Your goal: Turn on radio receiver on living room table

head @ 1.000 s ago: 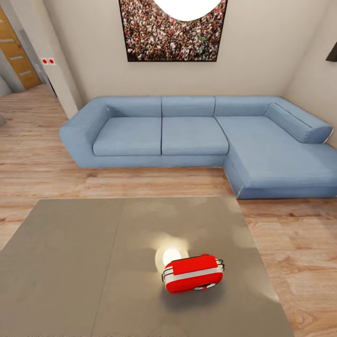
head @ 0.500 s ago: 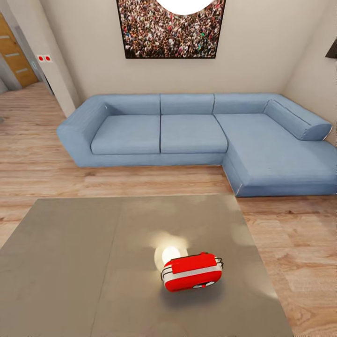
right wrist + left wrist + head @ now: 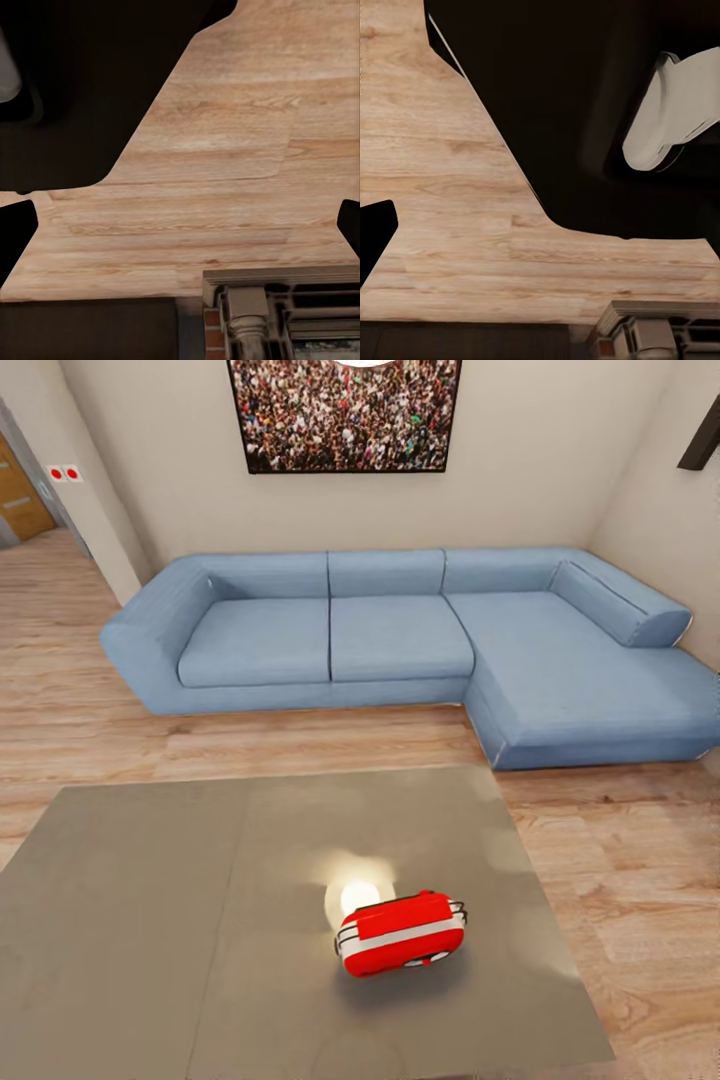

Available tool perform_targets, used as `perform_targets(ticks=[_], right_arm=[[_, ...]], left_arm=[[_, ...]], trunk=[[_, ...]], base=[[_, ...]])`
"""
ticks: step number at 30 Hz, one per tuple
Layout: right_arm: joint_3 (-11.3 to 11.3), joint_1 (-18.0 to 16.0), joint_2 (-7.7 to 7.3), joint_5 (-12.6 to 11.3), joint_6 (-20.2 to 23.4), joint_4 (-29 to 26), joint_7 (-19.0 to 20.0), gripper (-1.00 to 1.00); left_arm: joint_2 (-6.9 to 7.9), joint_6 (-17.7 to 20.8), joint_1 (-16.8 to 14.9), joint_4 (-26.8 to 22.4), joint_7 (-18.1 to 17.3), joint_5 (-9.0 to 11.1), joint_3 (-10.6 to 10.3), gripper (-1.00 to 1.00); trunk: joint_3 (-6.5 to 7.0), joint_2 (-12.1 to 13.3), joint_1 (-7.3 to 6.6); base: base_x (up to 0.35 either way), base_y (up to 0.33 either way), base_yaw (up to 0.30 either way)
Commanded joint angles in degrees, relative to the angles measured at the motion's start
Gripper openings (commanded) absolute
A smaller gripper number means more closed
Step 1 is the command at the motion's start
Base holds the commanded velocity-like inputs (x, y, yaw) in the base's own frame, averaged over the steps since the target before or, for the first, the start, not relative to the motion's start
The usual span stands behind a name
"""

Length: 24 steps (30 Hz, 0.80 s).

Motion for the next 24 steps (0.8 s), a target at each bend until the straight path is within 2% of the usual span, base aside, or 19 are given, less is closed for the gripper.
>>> perform_targets(ticks=[1, 14, 24], right_arm=[[0.0, 0.0, 0.0, 0.0, 0.0, 0.0, 0.0, 1.0], [-0.1, 0.0, 0.08, -0.11, 0.1, 0.0, -0.07, 1.0], [0.3, 0.0, 0.09, 0.17, 0.16, 0.0, -0.09, 1.0]], left_arm=[[0.01, -0.04, 0.0, 0.0, 0.01, 0.0, 0.0, 1.0], [0.05, 0.0, 0.0, 0.0, 0.02, 0.0, 0.0, 1.0], [0.05, -0.03, 0.0, 0.0, 0.03, 0.0, 0.0, 1.0]], trunk=[[-0.09, 0.0, 0.0], [-0.64, 0.0, 0.0], [-1.37, 0.0, 0.0]], base=[[0.0, 0.0, -0.034], [0.0, 0.0, -0.001], [0.0, 0.0, 0.106]])
